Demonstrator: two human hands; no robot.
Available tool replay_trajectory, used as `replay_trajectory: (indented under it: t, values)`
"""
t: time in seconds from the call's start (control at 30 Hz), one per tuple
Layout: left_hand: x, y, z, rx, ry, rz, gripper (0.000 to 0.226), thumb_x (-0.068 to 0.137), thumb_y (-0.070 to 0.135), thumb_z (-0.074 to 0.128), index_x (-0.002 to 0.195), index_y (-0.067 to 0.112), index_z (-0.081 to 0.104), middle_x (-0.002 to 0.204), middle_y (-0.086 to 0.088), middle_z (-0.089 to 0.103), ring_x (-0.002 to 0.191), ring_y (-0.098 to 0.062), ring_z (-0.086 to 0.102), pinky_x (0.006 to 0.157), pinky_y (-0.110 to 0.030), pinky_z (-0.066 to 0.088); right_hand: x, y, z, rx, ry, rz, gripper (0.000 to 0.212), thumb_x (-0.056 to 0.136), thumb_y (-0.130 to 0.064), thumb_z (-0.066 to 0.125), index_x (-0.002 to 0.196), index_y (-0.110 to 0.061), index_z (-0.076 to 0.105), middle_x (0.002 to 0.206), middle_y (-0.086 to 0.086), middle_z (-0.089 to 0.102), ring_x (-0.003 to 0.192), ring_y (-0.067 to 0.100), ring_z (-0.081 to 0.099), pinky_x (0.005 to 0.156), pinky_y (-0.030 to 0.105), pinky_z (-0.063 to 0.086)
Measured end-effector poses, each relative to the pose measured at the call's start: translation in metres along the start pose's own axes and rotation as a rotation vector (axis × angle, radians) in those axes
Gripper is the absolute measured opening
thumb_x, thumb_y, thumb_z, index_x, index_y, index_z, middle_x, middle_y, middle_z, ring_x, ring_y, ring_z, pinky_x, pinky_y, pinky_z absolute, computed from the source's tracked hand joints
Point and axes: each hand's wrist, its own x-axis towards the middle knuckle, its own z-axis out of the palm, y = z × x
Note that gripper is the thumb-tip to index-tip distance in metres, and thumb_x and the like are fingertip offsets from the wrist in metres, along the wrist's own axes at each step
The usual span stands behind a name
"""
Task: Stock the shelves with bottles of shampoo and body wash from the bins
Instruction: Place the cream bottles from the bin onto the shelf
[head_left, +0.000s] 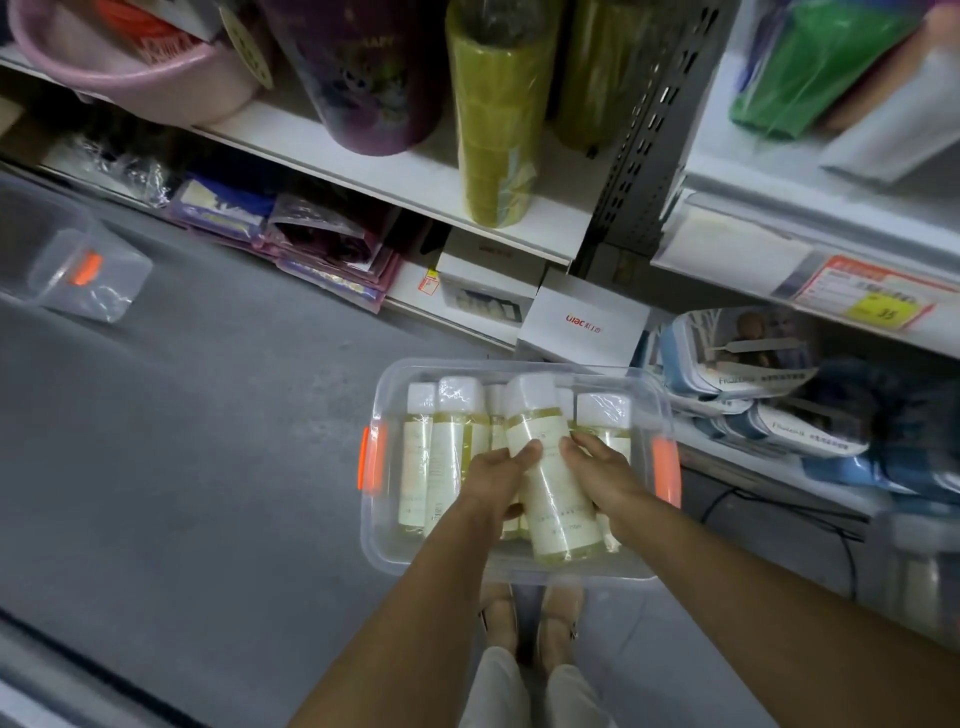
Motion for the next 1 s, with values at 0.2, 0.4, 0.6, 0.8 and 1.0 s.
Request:
replay_trajectory:
  t: [0.2,0.4,0.6,0.8,1.0]
  values:
    - [-0.04,0.019,-0.007,-0.056,-0.053,0.033,0.041,0.09,0.049,0.067,0.112,0.014,0.067,0.11,-0.006,0.073,0.103,-0.024,0.068,0.087,-0.042,0.058,-0.04,-0.031,-0.007,0.035,-0.06,-0.104,0.025,0.099,-0.034,0.055,0.124,-0.031,0.058,0.11,0.0,0.067,0.09,0.016,0.066,0.067,0.029,0.053]
    - [-0.093,0.049,-0.018,-0.086,-0.078,0.146,0.062,0.082,0.06,0.07,0.124,0.016,0.059,0.118,-0.007,0.07,0.104,-0.027,0.069,0.075,-0.042,0.061,-0.091,-0.069,-0.015,0.021,-0.106,-0.217,0.018,0.101,-0.031,0.052,0.115,-0.036,0.063,0.111,-0.002,0.07,0.094,0.014,0.068,0.071,0.029,0.054]
    - [-0.164,0.094,-0.027,-0.062,-0.03,0.288,0.066,0.076,0.062,0.073,0.116,0.012,0.063,0.107,-0.01,0.073,0.095,-0.026,0.073,0.065,-0.038,0.061,-0.154,-0.119,-0.025,0.029,-0.133,-0.351,0.019,0.1,-0.032,0.055,0.115,-0.037,0.065,0.096,-0.015,0.071,0.08,0.0,0.065,0.06,0.017,0.05]
    - [-0.227,0.133,-0.033,-0.083,-0.024,0.423,0.063,0.079,0.062,0.07,0.113,0.009,0.068,0.102,-0.014,0.075,0.093,-0.029,0.074,0.074,-0.043,0.063,-0.211,-0.163,-0.024,0.185,-0.268,-0.416,0.028,0.1,-0.029,0.055,0.127,-0.03,0.063,0.109,-0.005,0.073,0.092,0.009,0.071,0.071,0.026,0.057]
    - [-0.286,0.18,-0.031,-0.04,-0.07,0.577,0.058,0.084,0.06,0.065,0.108,0.009,0.072,0.094,-0.012,0.076,0.08,-0.025,0.076,0.062,-0.036,0.06,-0.258,-0.209,-0.036,0.164,-0.26,-0.578,0.036,0.097,-0.038,0.058,0.133,-0.032,0.058,0.118,-0.002,0.071,0.105,0.017,0.07,0.093,0.041,0.056]
